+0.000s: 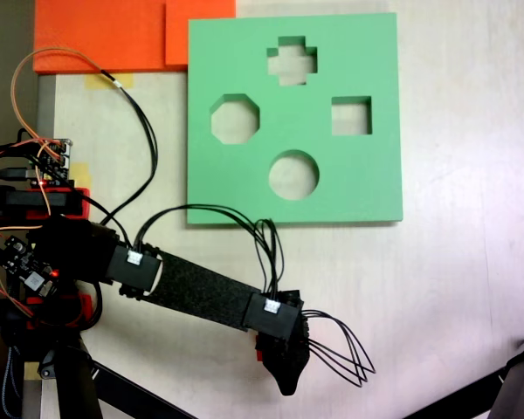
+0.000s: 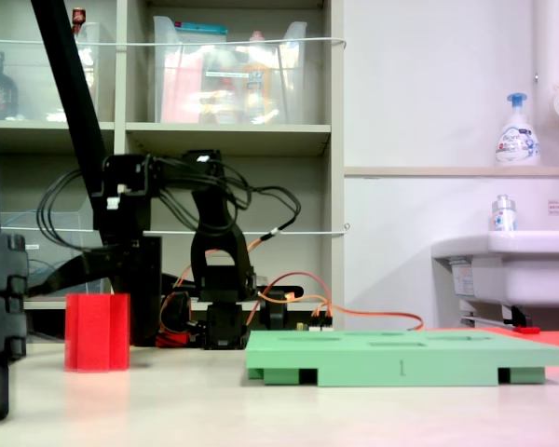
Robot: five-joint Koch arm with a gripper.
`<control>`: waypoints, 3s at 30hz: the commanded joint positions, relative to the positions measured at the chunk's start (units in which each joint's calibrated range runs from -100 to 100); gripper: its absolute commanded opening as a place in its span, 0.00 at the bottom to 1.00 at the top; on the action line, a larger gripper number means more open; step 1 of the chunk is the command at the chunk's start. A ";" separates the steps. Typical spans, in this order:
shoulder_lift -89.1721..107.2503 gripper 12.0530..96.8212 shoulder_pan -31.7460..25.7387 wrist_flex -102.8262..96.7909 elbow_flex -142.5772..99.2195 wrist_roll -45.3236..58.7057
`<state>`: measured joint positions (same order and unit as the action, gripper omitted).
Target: Put the cross columnar block into the corresponding hole
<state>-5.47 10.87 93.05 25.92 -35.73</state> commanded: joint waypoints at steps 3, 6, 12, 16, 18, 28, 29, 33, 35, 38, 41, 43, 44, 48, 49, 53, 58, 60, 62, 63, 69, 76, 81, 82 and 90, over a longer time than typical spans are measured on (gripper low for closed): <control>-1.79 0.90 0.54 2.04 3.49 0.73; -3.61 0.81 0.59 2.04 3.09 0.98; -3.33 0.38 0.88 2.42 0.10 1.03; -0.95 0.25 0.93 6.18 -0.69 1.03; 0.44 0.23 0.98 6.95 -0.69 1.03; 17.90 0.23 0.44 6.95 -2.69 -0.44; 20.70 0.23 0.24 6.95 -3.39 -0.93; 33.27 0.23 -1.47 6.95 -4.58 -2.83; 37.73 0.23 -2.54 6.95 -4.58 -4.00; 42.34 0.23 -5.18 6.95 -4.58 -7.13; 45.84 0.23 -9.82 6.95 -4.58 -12.16; 46.25 0.23 -13.19 6.95 -4.48 -15.48; 46.25 0.23 -15.09 6.95 -3.98 -17.44; 35.50 0.20 -23.05 6.95 8.18 -25.74; 31.87 0.20 -24.91 6.95 12.37 -27.30; 19.44 0.20 -30.57 6.95 26.13 -32.04; 4.91 0.21 -35.46 6.95 35.30 -35.90; 1.56 0.21 -36.53 6.95 36.59 -37.02; -1.37 0.21 -37.41 6.95 37.49 -38.19; -1.93 0.21 -37.70 6.95 37.59 -38.73; -7.10 0.21 -38.78 4.83 38.49 -40.83; -12.27 0.21 -38.39 0.40 42.78 -40.83; -12.82 0.21 -38.14 -5.57 42.78 -40.88; -13.10 0.21 -38.10 -6.24 42.78 -40.88; -16.18 0.22 -38.05 -12.21 43.37 -40.83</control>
<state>-21.75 -27.47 86.49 64.72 -76.31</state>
